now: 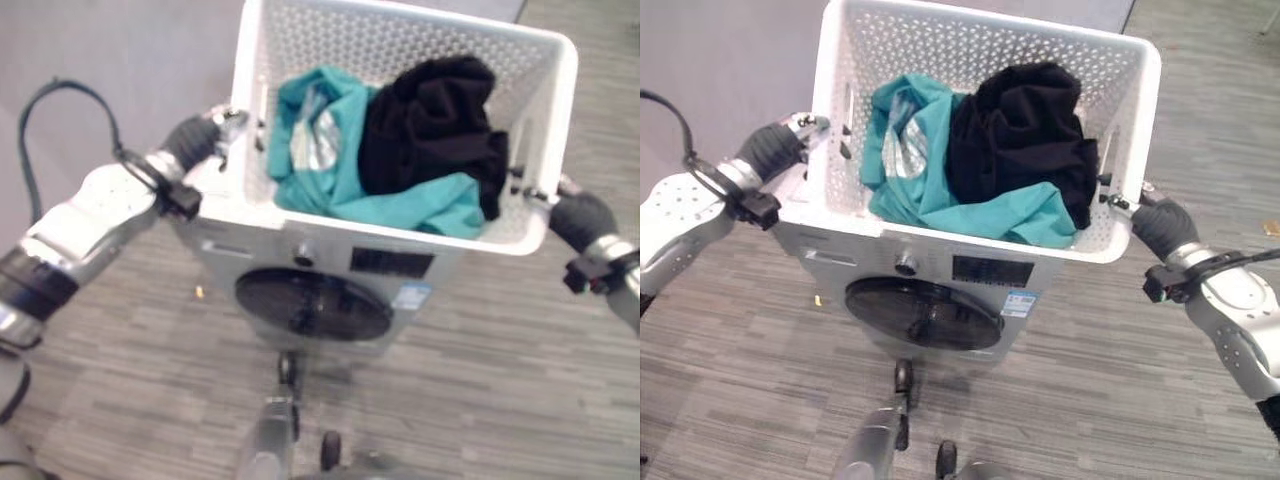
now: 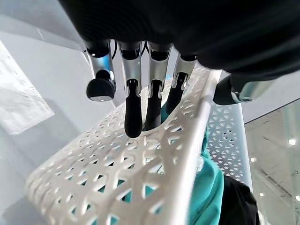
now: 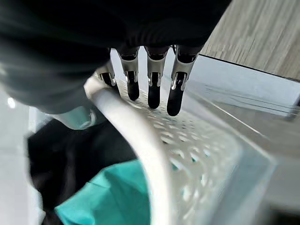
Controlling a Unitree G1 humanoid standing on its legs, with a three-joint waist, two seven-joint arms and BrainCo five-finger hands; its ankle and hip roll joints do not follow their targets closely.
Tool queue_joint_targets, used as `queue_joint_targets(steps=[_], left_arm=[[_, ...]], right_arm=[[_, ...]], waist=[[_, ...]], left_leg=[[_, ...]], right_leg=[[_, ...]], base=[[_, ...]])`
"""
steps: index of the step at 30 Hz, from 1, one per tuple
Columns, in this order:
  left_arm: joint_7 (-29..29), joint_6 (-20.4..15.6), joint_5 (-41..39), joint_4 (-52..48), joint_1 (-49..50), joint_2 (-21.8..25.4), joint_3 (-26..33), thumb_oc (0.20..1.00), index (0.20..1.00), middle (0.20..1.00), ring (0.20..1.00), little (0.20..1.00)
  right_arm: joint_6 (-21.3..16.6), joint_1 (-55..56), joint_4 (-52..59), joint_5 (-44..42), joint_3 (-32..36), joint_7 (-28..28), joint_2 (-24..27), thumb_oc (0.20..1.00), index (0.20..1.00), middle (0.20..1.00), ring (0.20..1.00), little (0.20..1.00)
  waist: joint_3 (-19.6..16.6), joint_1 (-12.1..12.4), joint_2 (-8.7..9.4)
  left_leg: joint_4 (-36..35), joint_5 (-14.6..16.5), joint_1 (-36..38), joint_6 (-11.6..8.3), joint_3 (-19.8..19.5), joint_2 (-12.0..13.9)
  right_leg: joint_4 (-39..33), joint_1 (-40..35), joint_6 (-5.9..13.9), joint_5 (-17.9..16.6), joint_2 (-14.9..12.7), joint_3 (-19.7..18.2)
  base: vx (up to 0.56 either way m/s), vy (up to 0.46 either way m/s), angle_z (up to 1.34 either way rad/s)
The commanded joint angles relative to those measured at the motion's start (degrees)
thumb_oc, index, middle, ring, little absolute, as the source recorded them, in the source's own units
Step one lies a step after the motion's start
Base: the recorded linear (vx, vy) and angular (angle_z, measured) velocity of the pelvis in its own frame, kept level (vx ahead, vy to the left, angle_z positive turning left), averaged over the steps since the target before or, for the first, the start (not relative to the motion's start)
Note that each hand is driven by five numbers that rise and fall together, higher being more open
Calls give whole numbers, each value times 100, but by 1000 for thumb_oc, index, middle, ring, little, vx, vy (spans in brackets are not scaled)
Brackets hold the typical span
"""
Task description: Grab the laundry basket,head to the washer,open it,put in the laundry and shut it.
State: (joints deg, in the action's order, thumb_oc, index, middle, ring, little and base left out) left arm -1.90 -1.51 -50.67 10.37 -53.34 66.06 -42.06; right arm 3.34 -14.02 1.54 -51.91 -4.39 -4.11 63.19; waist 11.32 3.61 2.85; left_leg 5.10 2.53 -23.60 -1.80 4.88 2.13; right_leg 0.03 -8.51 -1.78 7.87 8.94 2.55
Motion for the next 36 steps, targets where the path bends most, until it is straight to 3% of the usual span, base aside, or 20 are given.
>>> queue_joint_targets(steps=[1, 2, 3, 4, 5, 6, 7, 8, 10, 13, 16, 26, 27, 30, 32, 33, 34, 36], left_arm=[[405, -320, -9, 525, -301, 343, 1146, 200, 200, 200, 200, 200], [389, -295, 76, 507, -294, 348, 1149, 200, 200, 200, 200, 200], [364, -272, 130, 551, -421, 294, 1013, 200, 200, 200, 200, 200], [403, -285, 143, 650, -530, 245, 933, 200, 200, 200, 200, 200], [368, -258, 142, 815, -730, 232, 789, 200, 200, 200, 200, 200], [364, -261, 136, 830, -757, 237, 769, 200, 200, 200, 200, 200], [326, -278, 173, 879, -951, 266, 585, 200, 200, 200, 200, 200], [307, -280, 177, 851, -931, 254, 559, 200, 200, 200, 200, 200], [309, -339, 213, 814, -878, 306, 624, 200, 200, 200, 200, 200], [360, -322, 230, 826, -815, 327, 710, 200, 200, 200, 200, 200], [395, -365, 290, 696, -554, 377, 843, 200, 200, 200, 200, 200], [462, -305, 668, 566, 285, 612, 1457, 200, 200, 200, 200, 200], [387, -255, 870, 428, 1009, 873, 2069, 200, 200, 200, 200, 200], [353, -235, 979, 172, 1868, 1052, 2837, 200, 200, 200, 200, 200], [315, -233, 1093, -162, 2979, 1374, 3892, 200, 200, 200, 200, 200], [313, -228, 1097, -198, 3092, 1366, 4001, 200, 200, 200, 200, 200], [279, -275, 1235, -377, 4087, 1648, 5111, 200, 200, 200, 200, 200], [275, -290, 1248, -413, 4514, 1711, 5566, 200, 200, 200, 200, 200]], right_arm=[[-394, 250, 437, -112, 719, -263, -236, 200, 200, 200, 200, 200], [-304, 221, 432, -24, 609, -315, -385, 200, 200, 200, 200, 200], [-272, 108, 396, 84, 470, -334, -428, 200, 200, 200, 200, 200], [-309, -9, 365, 92, 363, -325, -496, 200, 200, 200, 200, 200], [-298, -215, 255, 83, 192, -289, -507, 200, 200, 200, 200, 200], [-302, -238, 241, 82, 179, -290, -512, 200, 200, 200, 200, 200], [-307, -369, 113, -17, 73, -277, -409, 200, 200, 200, 200, 200], [-311, -417, 53, -67, 26, -261, -398, 200, 200, 200, 200, 200], [-325, -496, -60, -52, -83, -255, -366, 200, 200, 200, 200, 200], [-208, -335, 3, 35, 42, -281, -323, 200, 200, 200, 200, 200], [-253, -352, -24, -110, -50, -356, -244, 200, 200, 200, 200, 200], [-254, -88, 431, -322, 32, -602, 71, 200, 200, 200, 200, 200], [-219, 288, 779, -430, 239, -750, 60, 200, 200, 200, 200, 200], [-181, 626, 1062, -536, 411, -863, 95, 200, 200, 200, 200, 200], [-142, 1218, 1500, -819, 875, -1095, 188, 200, 200, 200, 200, 200], [-138, 1225, 1519, -820, 877, -1095, 198, 200, 200, 200, 200, 200], [-137, 1552, 1692, -997, 1255, -1265, 398, 200, 200, 200, 200, 200], [-156, 1579, 1709, -1057, 1310, -1271, 474, 200, 200, 200, 200, 200]], waist=[[-564, 188, -64], [-535, 175, -76], [-439, 107, -130], [-398, 73, -217], [-340, -2, -270], [-341, -3, -272], [-323, -121, -313], [-322, -154, -335], [-303, -190, -361], [-282, -270, -326], [-436, -187, -249], [-638, -87, -241], [-676, -45, -222], [-699, -31, -227], [-734, 34, -170], [-734, 23, -182], [-770, 110, -131], [-776, 104, -126]], left_leg=[[403, -1045, 574, -22, -176, 97], [420, -930, 756, 80, -186, 54], [461, -848, 910, 185, -187, 42], [446, -810, 1017, 242, -200, 86], [348, -695, 1252, 290, -203, 64], [335, -711, 1246, 288, -206, 75], [190, -641, 1532, 275, -314, 1], [151, -582, 1646, 234, -349, 1], [44, -468, 1849, 147, -365, 59], [8, -414, 1959, 143, -436, 17], [-108, -425, 2035, 66, -394, 35], [-442, -474, 2190, -43, -480, 121], [-477, -471, 2219, -63, -459, 148], [-495, -461, 2236, -76, -438, 165], [-511, -437, 2275, -92, -406, 187], [-513, -437, 2279, -92, -402, 187], [-522, -415, 2303, -105, -383, 203], [-521, -409, 2314, -110, -375, 210]], right_leg=[[1583, -321, 754, 99, -988, 203], [2307, -42, 915, -242, -1077, 187], [3163, 421, 1093, -816, -1135, 145], [3546, 735, 1155, -1025, -1151, 171], [3651, 1071, 1107, -844, -1323, 252], [3646, 1083, 1102, -856, -1312, 254], [2772, 1241, 923, -494, -1364, 417], [2270, 1247, 850, -341, -1389, 504], [1479, 1425, 897, -517, -1562, 612], [1357, 1443, 915, -568, -1451, 358], [699, 971, 854, -551, -1474, 617], [301, 635, 791, -464, -1384, 847], [193, 561, 795, -471, -1380, 873], [161, 538, 792, -476, -1377, 858], [113, 485, 802, -475, -1379, 861], [112, 483, 802, -476, -1380, 857], [110, 462, 820, -473, -1398, 868], [116, 454, 824, -468, -1400, 871]], base=[[612, 241, -41], [539, 254, -29], [239, 147, -81], [214, 128, -73], [120, 71, -53], [249, 53, 15], [248, -10, 24], [311, -48, 34], [206, -93, 38], [131, -79, 24], [122, -98, 37], [48, -32, 19], [40, 0, -8], [31, 7, 0], [41, 18, 4], [35, 20, 0], [29, 15, -3], [20, 14, -11]])
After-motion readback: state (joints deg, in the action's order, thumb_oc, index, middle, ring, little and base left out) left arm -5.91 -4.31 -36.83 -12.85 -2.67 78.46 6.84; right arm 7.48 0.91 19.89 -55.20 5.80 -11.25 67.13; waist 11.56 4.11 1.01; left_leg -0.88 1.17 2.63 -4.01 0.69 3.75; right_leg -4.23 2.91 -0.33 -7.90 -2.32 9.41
